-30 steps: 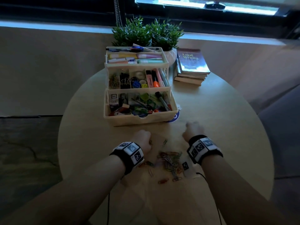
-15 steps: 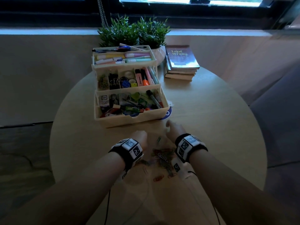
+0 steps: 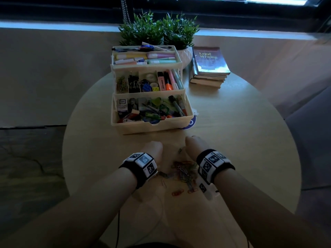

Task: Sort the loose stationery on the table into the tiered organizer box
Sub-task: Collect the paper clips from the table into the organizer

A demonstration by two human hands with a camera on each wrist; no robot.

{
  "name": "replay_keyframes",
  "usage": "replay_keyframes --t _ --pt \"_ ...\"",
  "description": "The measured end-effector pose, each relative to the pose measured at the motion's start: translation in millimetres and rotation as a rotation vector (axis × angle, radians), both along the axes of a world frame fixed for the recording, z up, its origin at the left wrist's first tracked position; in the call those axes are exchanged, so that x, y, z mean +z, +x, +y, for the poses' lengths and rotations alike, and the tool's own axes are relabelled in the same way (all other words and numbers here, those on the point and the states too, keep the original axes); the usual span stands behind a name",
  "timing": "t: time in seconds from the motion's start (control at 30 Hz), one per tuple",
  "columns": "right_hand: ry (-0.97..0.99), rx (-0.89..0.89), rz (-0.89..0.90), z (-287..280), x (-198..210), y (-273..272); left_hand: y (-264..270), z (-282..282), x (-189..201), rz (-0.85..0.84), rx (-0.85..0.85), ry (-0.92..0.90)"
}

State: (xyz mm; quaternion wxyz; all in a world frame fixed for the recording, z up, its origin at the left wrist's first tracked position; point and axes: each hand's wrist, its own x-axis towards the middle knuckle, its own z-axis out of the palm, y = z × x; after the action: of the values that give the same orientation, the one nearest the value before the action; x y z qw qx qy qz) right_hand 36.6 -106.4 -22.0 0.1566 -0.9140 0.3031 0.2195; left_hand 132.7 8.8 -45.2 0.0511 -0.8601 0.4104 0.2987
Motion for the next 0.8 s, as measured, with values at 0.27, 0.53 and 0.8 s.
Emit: replay_keyframes --t 0.27,0.53,0.8 --pt "-0.002 -0.012 0.061 8.0 -2.3 4.7 -0.6 -5.0 1.1 -0.002 -0.098 0.057" --pt "0.033 -0.084 -0.072 16.9 -11.8 -4.1 13.8 12.3 -7.3 0.312 0.38 -0.289" --pt "0.492 -0.614 -0.431 -1.0 -25.9 -25.9 19.7 58.3 2.3 1.069 1.136 -0.775"
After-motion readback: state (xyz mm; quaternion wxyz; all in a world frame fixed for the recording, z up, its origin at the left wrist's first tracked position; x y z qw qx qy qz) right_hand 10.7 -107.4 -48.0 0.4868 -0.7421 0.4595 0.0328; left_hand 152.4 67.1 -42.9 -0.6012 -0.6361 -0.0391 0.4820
